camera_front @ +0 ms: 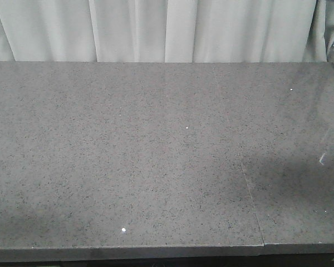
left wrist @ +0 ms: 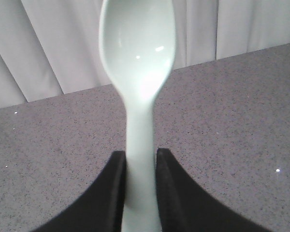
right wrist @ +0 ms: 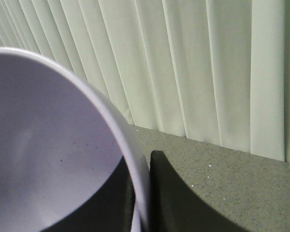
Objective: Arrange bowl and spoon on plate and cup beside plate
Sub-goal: 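Close the right gripper on the bowl rim and lift it, then drive the base away from the counter holding spoon and bowl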
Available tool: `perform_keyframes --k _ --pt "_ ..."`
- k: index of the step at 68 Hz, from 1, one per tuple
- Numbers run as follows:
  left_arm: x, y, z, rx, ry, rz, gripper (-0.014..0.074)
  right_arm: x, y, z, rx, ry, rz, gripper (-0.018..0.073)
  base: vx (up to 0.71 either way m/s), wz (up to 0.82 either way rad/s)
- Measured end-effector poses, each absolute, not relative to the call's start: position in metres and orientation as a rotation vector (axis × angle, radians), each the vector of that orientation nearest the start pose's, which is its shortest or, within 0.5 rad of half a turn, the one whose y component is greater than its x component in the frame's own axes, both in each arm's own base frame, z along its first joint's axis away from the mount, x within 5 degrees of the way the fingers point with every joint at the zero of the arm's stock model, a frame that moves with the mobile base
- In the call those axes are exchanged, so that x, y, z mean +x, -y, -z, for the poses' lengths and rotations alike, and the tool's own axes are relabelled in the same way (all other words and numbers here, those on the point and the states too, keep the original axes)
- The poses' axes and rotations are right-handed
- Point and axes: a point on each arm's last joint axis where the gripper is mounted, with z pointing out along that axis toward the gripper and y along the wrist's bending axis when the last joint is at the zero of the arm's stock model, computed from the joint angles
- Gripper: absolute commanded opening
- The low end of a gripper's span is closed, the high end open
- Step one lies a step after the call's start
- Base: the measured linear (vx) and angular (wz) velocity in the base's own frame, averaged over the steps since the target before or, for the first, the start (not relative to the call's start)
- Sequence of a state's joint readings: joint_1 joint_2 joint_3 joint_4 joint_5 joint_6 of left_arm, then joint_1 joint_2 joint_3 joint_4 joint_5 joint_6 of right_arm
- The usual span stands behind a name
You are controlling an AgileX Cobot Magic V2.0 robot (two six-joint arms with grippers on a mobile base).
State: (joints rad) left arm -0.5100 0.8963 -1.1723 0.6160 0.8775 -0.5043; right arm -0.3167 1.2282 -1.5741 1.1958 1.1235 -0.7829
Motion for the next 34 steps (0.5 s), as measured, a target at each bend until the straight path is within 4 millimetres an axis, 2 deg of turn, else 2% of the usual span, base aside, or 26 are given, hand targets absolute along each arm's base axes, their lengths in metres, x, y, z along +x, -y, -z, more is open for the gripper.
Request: perform_keyframes --k 34 --pt "0.155 0.0403 -0.4444 0.122 -1.936 -0.067 -0.0007 0.221 -0.0081 -0.5165 -0.395 -1.693 -0.689 -0.0005 0.0 0.0"
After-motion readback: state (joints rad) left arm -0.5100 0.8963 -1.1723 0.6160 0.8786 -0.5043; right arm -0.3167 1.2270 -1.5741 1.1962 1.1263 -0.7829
